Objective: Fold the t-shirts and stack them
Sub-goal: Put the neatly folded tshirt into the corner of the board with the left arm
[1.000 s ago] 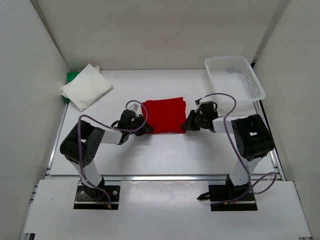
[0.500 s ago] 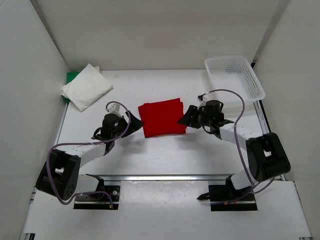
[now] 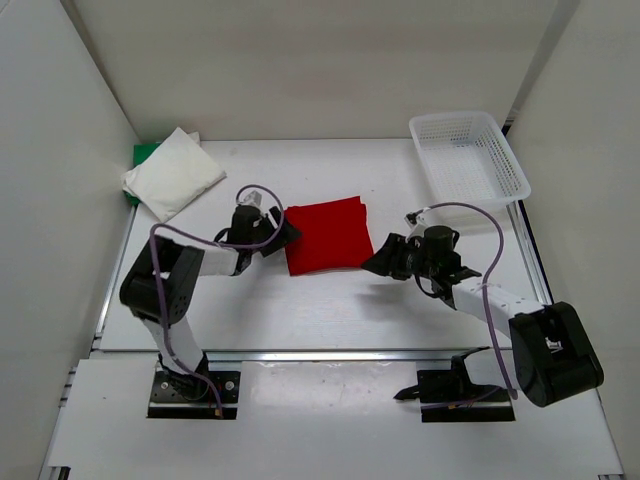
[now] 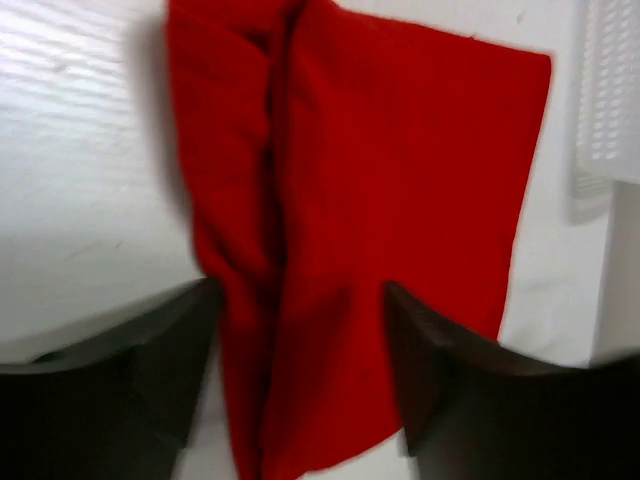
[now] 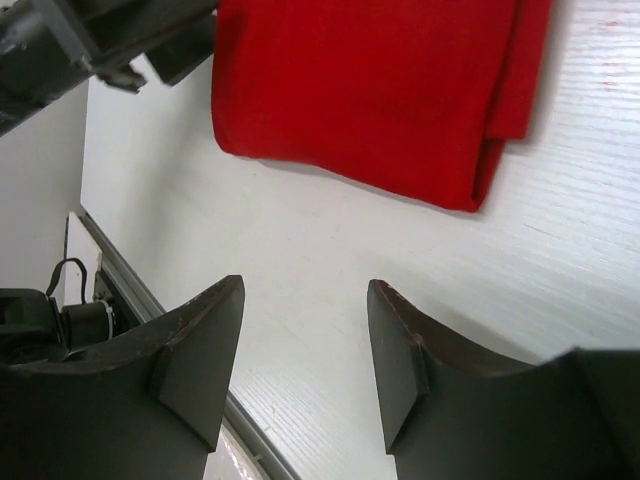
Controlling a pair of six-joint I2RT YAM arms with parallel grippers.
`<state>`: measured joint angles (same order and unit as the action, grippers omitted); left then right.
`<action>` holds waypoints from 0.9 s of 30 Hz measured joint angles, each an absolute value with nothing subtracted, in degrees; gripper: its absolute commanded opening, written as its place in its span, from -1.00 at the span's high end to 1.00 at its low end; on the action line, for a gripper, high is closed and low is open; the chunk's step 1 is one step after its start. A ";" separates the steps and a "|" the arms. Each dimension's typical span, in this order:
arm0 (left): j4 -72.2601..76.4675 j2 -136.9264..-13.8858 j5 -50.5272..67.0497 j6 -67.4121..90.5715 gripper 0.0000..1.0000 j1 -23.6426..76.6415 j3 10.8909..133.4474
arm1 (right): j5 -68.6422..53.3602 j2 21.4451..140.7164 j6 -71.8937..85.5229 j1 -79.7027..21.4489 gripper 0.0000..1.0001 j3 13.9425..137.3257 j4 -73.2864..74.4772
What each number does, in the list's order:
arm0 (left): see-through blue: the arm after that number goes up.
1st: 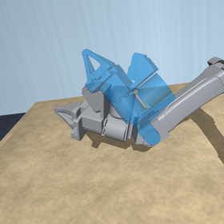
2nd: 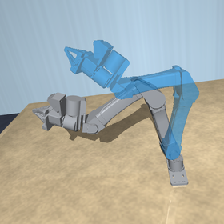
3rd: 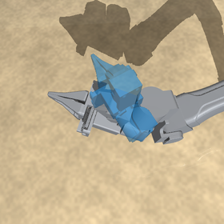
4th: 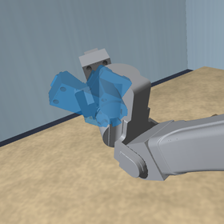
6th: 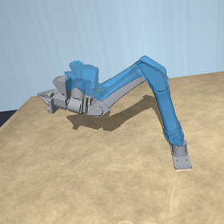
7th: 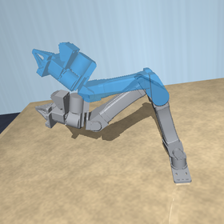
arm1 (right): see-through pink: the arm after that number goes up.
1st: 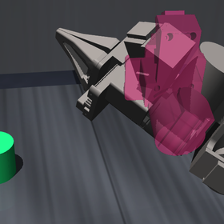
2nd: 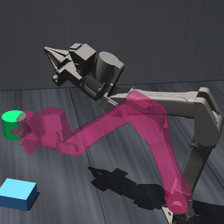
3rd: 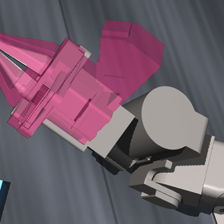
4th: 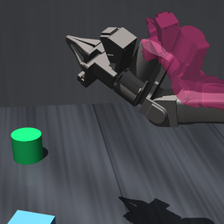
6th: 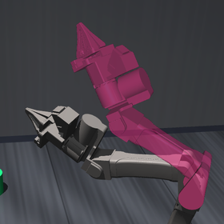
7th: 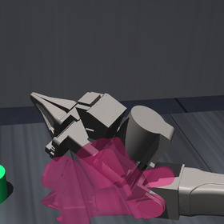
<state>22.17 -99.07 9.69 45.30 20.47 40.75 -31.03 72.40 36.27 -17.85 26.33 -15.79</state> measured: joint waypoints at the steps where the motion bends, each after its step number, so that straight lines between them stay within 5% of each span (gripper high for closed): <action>1: 22.87 -101.23 9.89 45.84 -0.25 21.21 42.50 | -31.07 72.14 36.29 -17.69 -0.01 26.11 -15.77; 3: 23.22 -105.21 10.15 46.22 0.29 22.65 46.00 | -31.16 71.70 36.38 -17.47 -0.01 25.89 -15.84; 10: 18.39 -113.80 11.09 48.07 0.97 25.06 59.29 | -33.06 71.16 36.71 -17.21 0.02 25.32 -16.93; 18: 5.69 -120.49 14.92 45.32 1.00 22.61 89.30 | -35.05 70.61 37.08 -16.08 0.03 23.09 -17.08; 25: -1.52 -121.01 19.00 43.48 1.00 7.70 107.15 | -36.56 72.42 37.04 -14.96 0.03 22.83 -17.26; 26: -1.41 -120.27 19.22 43.44 0.93 4.27 107.07 | -36.80 72.86 37.01 -14.98 0.03 22.83 -17.21; 27: -0.51 -119.20 19.49 43.44 0.59 0.97 105.49 | -37.04 73.30 37.01 -15.18 0.03 22.83 -17.21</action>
<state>-0.51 -119.20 19.49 43.44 0.97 105.49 -37.04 73.30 37.01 -15.18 22.83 -17.21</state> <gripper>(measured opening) 0.182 0.486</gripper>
